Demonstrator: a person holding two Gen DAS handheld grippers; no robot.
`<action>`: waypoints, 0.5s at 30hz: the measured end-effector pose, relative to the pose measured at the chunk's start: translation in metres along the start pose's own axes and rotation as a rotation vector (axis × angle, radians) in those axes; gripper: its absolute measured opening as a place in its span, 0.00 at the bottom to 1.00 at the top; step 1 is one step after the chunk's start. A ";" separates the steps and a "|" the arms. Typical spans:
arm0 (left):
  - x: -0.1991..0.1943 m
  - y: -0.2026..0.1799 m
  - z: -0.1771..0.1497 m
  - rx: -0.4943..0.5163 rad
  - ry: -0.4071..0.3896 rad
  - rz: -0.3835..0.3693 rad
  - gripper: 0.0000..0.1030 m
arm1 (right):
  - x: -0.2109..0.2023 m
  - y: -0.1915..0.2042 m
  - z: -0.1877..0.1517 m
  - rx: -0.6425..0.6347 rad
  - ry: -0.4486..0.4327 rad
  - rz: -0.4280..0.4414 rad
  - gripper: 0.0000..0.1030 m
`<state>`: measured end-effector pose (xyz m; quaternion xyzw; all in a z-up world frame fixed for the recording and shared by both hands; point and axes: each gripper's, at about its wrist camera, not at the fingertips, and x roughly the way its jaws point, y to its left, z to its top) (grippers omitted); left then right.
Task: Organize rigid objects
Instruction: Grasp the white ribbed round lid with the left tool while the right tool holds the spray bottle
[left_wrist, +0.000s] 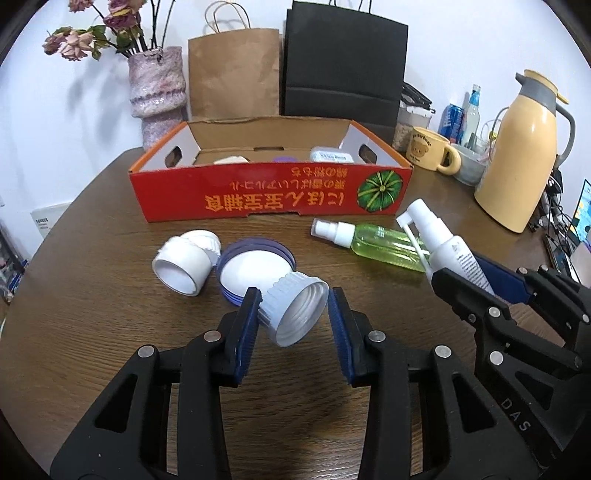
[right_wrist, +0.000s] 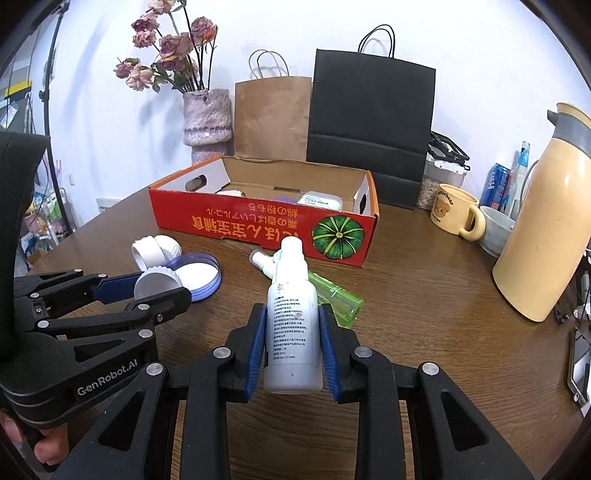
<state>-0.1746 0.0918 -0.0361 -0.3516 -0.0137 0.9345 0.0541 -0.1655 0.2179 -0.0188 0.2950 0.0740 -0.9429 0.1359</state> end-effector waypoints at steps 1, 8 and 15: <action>-0.002 0.002 0.001 -0.003 -0.007 0.003 0.33 | 0.000 0.001 0.001 0.003 -0.004 0.002 0.30; -0.011 0.010 0.011 -0.014 -0.035 0.023 0.33 | -0.002 0.006 0.009 0.023 -0.026 0.015 0.30; -0.018 0.022 0.025 -0.018 -0.063 0.039 0.33 | -0.003 0.013 0.024 0.030 -0.048 0.023 0.30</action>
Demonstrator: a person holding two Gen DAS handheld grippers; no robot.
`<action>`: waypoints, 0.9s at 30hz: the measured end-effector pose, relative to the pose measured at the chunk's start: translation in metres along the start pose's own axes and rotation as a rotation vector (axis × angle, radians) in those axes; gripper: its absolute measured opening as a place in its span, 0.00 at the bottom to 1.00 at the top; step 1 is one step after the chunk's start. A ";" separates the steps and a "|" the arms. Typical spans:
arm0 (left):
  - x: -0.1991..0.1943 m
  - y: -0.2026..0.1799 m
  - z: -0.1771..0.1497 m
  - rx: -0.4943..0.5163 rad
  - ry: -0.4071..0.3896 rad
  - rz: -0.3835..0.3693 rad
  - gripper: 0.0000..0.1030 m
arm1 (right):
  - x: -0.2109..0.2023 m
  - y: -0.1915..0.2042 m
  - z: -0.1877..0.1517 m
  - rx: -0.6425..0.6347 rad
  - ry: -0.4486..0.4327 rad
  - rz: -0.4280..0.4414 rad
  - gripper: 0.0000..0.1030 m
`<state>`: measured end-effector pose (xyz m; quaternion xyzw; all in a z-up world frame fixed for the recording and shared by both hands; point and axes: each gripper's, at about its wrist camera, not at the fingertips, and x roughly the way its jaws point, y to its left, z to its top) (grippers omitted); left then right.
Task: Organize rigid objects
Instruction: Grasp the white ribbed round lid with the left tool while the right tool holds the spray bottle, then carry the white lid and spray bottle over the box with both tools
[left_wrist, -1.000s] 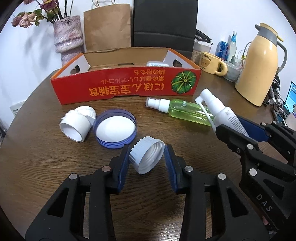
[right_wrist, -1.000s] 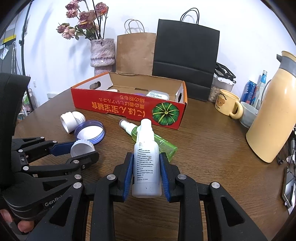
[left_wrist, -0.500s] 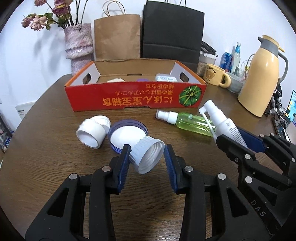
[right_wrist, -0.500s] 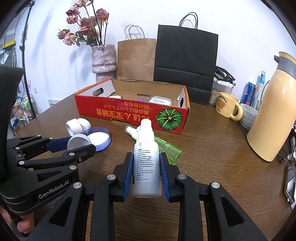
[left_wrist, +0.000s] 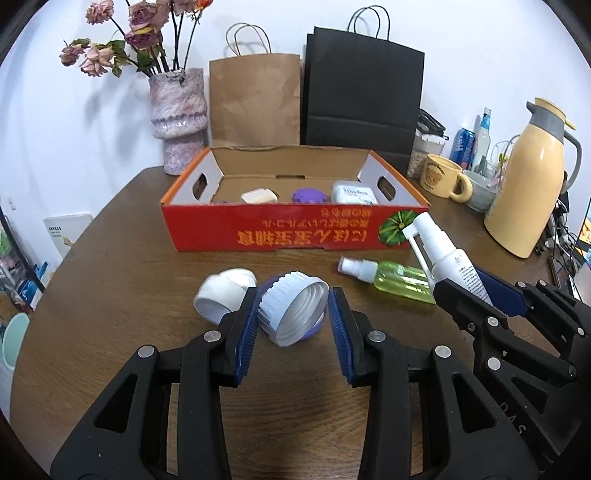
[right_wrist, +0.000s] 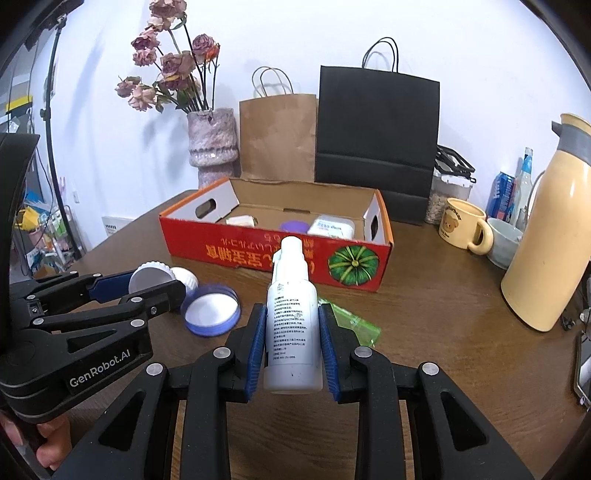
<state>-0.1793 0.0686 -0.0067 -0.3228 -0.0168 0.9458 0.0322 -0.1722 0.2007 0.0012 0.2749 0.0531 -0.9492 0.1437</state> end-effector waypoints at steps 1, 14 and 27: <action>-0.001 0.002 0.003 0.001 -0.008 0.005 0.33 | 0.000 0.001 0.002 0.001 -0.004 0.001 0.30; -0.004 0.019 0.037 -0.015 -0.069 0.032 0.33 | 0.011 0.011 0.035 0.005 -0.040 0.003 0.30; 0.010 0.037 0.065 -0.075 -0.114 0.056 0.33 | 0.036 0.017 0.067 0.016 -0.069 0.009 0.30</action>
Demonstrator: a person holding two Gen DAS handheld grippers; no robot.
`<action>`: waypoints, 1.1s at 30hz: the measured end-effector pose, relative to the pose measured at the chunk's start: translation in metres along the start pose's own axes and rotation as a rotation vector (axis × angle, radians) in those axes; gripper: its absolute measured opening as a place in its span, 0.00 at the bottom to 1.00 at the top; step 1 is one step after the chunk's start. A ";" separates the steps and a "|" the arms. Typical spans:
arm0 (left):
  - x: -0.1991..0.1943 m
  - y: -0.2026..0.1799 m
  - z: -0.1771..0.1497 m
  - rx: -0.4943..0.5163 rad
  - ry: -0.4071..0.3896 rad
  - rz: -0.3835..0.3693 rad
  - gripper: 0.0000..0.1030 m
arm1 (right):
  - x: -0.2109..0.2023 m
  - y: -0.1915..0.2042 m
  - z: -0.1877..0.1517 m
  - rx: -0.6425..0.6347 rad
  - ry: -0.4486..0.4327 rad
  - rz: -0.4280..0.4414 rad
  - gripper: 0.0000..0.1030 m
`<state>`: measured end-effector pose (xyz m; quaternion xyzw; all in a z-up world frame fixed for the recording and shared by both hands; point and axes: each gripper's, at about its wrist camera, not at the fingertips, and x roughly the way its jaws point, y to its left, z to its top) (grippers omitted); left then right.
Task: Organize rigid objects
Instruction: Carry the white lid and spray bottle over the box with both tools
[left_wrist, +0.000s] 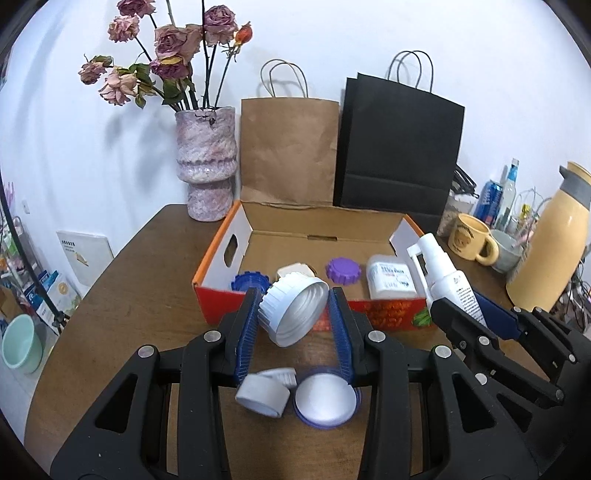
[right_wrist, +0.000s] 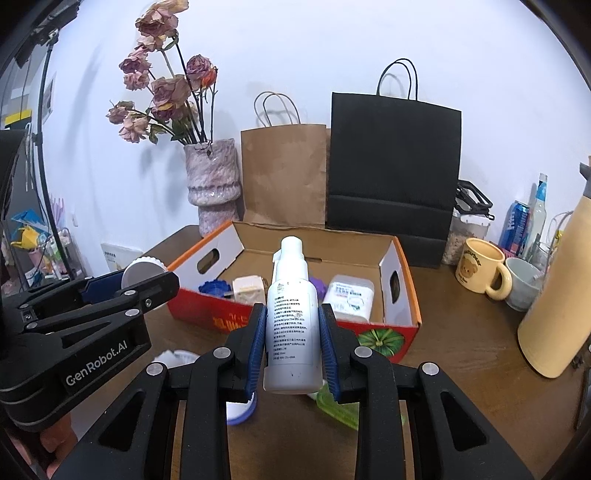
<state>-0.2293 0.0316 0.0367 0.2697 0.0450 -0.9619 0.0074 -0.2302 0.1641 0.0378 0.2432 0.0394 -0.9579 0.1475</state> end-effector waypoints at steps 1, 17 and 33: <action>0.002 0.001 0.001 -0.005 -0.001 0.002 0.33 | 0.002 0.000 0.001 0.000 -0.001 -0.001 0.30; 0.044 0.014 0.030 -0.060 -0.010 0.024 0.32 | 0.056 -0.007 0.021 0.018 0.022 0.015 0.30; 0.101 0.011 0.051 -0.048 0.014 0.046 0.32 | 0.113 -0.021 0.040 0.020 0.066 0.000 0.30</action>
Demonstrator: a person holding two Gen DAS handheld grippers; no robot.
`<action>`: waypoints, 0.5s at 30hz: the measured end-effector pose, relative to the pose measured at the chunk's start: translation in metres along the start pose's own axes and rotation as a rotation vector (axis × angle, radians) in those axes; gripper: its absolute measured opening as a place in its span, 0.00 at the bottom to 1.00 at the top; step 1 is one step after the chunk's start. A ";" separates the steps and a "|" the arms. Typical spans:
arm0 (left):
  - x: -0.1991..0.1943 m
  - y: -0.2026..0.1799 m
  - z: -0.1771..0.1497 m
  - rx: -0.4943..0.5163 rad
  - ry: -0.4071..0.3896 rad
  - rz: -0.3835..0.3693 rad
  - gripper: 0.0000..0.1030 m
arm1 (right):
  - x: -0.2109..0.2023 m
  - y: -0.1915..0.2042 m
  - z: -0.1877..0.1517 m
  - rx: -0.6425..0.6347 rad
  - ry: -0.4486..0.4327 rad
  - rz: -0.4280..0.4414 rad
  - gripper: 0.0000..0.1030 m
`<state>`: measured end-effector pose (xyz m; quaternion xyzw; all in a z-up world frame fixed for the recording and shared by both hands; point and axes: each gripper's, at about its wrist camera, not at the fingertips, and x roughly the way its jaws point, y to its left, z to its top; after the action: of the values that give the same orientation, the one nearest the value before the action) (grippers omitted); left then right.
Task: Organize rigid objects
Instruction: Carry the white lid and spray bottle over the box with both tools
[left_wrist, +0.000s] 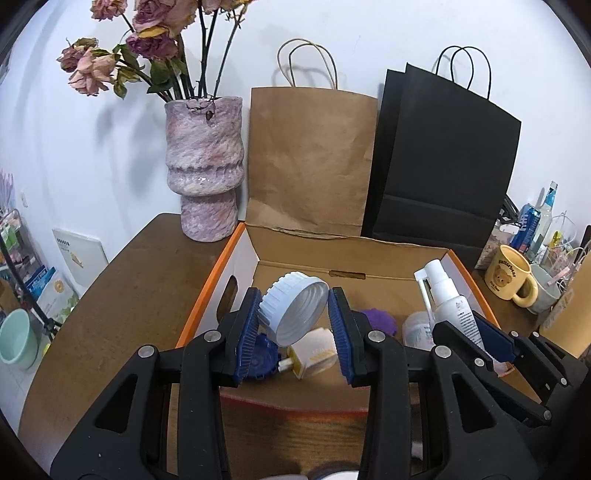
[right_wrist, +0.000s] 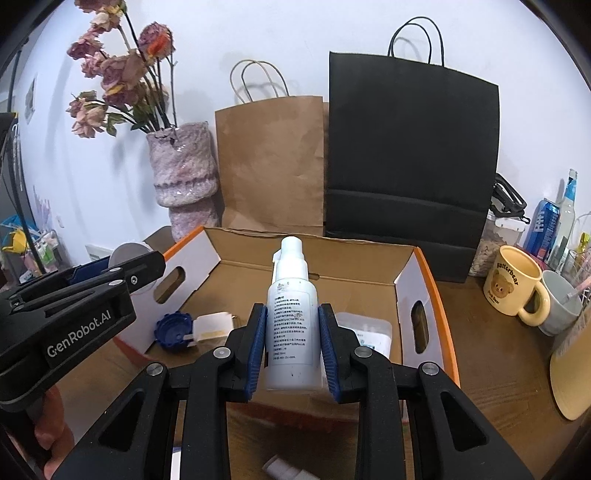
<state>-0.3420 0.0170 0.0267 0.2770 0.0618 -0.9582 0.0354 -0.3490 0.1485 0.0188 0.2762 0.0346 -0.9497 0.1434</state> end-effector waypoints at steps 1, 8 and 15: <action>0.003 0.000 0.001 0.001 0.002 0.002 0.32 | 0.004 -0.001 0.001 -0.001 0.006 0.000 0.30; 0.025 0.001 0.005 0.015 0.019 0.014 0.32 | 0.023 -0.002 0.006 -0.020 0.031 -0.007 0.30; 0.043 0.004 0.005 0.034 0.045 0.026 0.32 | 0.038 -0.008 0.004 -0.032 0.067 -0.017 0.30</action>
<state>-0.3805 0.0104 0.0078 0.2998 0.0426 -0.9521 0.0417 -0.3839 0.1460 0.0023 0.3051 0.0569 -0.9405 0.1383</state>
